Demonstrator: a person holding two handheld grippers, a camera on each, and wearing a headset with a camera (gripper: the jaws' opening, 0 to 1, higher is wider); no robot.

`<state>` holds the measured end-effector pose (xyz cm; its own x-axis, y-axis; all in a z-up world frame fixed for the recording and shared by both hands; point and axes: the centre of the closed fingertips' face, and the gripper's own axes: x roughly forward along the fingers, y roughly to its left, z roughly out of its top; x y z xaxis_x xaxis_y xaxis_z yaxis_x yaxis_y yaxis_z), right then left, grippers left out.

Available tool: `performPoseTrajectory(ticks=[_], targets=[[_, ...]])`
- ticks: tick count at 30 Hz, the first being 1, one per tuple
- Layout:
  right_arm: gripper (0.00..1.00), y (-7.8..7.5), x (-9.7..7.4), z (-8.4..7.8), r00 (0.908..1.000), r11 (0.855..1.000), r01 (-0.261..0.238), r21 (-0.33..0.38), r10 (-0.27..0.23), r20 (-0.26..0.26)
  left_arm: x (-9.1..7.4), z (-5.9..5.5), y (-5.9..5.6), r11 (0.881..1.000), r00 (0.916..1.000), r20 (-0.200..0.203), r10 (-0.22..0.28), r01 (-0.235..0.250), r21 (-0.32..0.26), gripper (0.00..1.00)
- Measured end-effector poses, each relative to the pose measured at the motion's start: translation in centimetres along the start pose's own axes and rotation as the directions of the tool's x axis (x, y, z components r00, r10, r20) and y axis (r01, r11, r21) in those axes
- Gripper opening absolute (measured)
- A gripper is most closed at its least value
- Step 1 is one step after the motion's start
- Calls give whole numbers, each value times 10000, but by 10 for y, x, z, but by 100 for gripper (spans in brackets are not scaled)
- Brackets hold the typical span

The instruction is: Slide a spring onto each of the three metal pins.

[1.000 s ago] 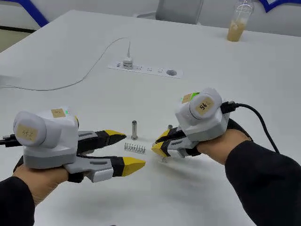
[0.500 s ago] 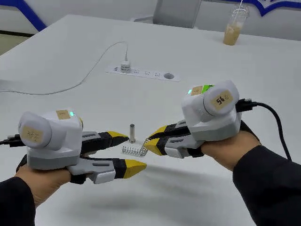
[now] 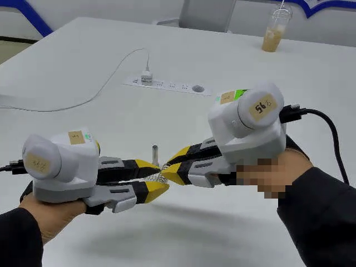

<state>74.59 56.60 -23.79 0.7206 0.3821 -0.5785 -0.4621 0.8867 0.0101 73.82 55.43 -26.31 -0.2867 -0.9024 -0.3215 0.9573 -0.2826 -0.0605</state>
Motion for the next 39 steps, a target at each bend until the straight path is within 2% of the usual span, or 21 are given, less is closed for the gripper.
performPoseTrajectory(ticks=[4,16,26,39], targets=[[12,1,0,2,10000,10000,8,-40,-8,57,1,0,-4,9999,9999,21,-140,140,10,12],[12,2,2,5,9997,9999,49,-103,-46,260,2,1,-6,9998,9998,56,-213,213,36,12],[12,-4,-3,5,9991,9998,189,21,-190,368,1,1,-5,9996,9998,103,-190,192,-183,22],[12,-33,-22,10,9933,9954,927,241,-941,664,-10,-1,8,9970,9988,251,419,-402,-654,36]])
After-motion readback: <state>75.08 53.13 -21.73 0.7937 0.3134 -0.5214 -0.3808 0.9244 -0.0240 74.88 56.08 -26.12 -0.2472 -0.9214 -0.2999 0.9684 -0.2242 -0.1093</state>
